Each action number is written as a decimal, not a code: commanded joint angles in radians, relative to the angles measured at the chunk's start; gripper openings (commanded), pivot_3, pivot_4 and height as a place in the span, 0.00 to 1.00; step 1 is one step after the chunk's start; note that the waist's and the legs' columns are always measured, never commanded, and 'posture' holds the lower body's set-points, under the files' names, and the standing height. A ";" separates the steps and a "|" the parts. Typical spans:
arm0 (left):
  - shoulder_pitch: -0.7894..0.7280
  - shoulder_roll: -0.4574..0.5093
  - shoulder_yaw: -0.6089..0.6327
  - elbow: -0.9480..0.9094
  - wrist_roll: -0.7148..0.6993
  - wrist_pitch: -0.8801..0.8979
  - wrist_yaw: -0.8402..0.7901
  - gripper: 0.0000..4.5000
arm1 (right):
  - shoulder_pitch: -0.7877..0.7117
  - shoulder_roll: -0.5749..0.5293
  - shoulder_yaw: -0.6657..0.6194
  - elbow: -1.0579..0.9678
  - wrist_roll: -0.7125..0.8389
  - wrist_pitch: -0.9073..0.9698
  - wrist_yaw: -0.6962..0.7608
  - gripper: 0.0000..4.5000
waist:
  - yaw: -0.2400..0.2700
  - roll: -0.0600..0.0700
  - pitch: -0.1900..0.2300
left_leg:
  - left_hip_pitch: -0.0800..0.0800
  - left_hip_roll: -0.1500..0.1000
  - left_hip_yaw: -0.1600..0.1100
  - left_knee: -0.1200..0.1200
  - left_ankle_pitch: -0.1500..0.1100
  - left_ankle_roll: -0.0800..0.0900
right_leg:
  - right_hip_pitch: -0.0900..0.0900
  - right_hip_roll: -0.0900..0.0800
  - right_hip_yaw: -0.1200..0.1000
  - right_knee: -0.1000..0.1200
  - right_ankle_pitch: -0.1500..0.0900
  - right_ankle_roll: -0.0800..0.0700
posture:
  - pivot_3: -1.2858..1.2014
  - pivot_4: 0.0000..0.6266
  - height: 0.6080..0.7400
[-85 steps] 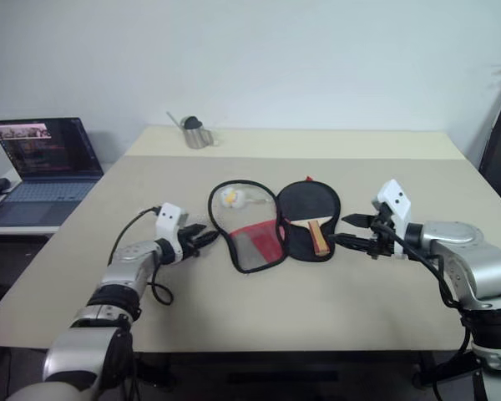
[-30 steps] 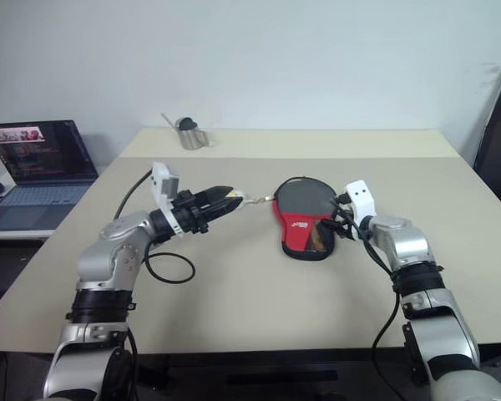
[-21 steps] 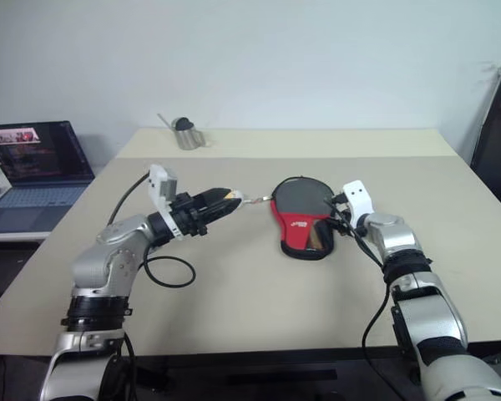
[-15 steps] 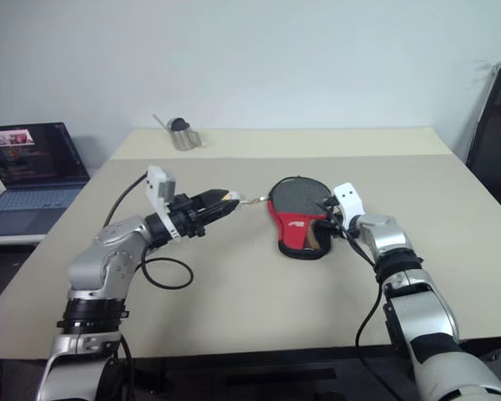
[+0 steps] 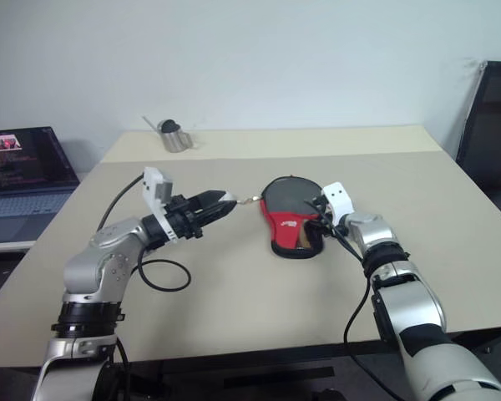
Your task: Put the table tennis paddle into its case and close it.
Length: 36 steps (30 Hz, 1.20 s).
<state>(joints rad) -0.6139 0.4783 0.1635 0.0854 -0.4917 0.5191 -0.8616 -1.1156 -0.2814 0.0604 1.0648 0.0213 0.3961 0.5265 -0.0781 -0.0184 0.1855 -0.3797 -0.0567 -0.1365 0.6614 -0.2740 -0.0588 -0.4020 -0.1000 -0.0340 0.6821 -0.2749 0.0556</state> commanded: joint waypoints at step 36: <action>0.242 0.270 0.063 -0.161 -0.116 0.084 -0.189 0.56 | 0.032 0.158 -0.030 -0.133 0.049 0.286 0.096 0.01 | -0.012 -0.001 -0.002 | 0.016 0.018 0.023 -0.013 -0.003 0.005 | -0.004 0.020 0.026 -0.002 0.009 -0.006 | 0.52 0.24 1.00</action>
<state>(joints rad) -0.3815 0.7217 0.1953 -0.0182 -0.5751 0.5930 -1.0174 -1.1142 -0.1558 0.0109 0.9778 0.0420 0.6057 0.5694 -0.0897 -0.0192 0.1833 -0.3633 -0.0378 -0.1129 0.6466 -0.2770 -0.0538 -0.4068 -0.0799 -0.0077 0.6795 -0.2663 0.0493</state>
